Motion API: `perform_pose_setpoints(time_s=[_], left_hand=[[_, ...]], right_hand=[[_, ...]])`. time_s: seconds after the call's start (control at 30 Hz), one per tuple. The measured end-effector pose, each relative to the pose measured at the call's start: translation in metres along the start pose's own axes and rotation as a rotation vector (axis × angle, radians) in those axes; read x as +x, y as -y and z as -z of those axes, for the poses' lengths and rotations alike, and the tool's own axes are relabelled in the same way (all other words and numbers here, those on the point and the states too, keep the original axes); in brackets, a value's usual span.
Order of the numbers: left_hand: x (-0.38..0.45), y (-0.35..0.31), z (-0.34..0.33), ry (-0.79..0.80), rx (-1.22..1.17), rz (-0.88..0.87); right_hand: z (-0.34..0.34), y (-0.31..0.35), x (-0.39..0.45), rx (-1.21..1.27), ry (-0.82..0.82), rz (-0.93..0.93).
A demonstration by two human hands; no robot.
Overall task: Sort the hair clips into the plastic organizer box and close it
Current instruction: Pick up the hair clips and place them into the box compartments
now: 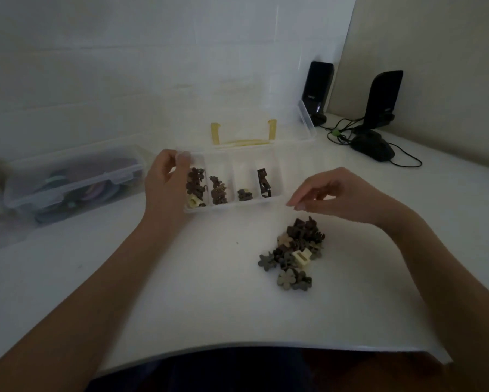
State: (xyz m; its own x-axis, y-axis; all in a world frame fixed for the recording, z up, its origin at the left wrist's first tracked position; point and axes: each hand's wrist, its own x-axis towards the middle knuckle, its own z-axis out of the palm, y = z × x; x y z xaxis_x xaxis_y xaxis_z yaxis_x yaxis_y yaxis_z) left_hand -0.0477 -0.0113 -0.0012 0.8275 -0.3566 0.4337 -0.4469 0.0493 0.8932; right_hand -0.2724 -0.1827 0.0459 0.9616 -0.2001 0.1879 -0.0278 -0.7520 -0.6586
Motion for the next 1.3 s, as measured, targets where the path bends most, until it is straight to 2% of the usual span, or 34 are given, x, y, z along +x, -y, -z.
perform_pose_setpoints(time_s=[0.17,0.3,0.5,0.7,0.8,0.9,1.07,1.3], left_hand=[[0.000,0.001,0.000,0.006,-0.039,-0.014],[-0.003,-0.002,-0.001,0.008,-0.023,-0.048],[-0.003,0.000,0.000,0.002,-0.025,-0.030],[-0.004,0.000,0.003,0.014,-0.038,-0.010],[-0.006,0.000,0.006,0.023,-0.016,-0.032],[-0.007,0.000,0.008,0.018,0.000,-0.037],[-0.004,0.004,0.006,0.006,0.000,-0.065],[-0.010,0.002,-0.002,0.008,-0.019,-0.112]], right_hand=[[0.000,-0.013,-0.011,-0.005,0.325,-0.168],[-0.010,-0.012,-0.008,-0.097,0.341,-0.164],[-0.028,-0.010,0.004,-0.123,0.146,-0.037],[-0.034,-0.007,0.008,0.193,-0.131,0.033],[-0.030,-0.003,0.017,0.243,-0.331,0.106],[-0.025,-0.003,0.029,0.208,-0.540,0.126],[-0.045,-0.010,0.039,0.144,-0.707,0.178],[-0.052,-0.026,0.041,-0.261,-0.808,0.316]])
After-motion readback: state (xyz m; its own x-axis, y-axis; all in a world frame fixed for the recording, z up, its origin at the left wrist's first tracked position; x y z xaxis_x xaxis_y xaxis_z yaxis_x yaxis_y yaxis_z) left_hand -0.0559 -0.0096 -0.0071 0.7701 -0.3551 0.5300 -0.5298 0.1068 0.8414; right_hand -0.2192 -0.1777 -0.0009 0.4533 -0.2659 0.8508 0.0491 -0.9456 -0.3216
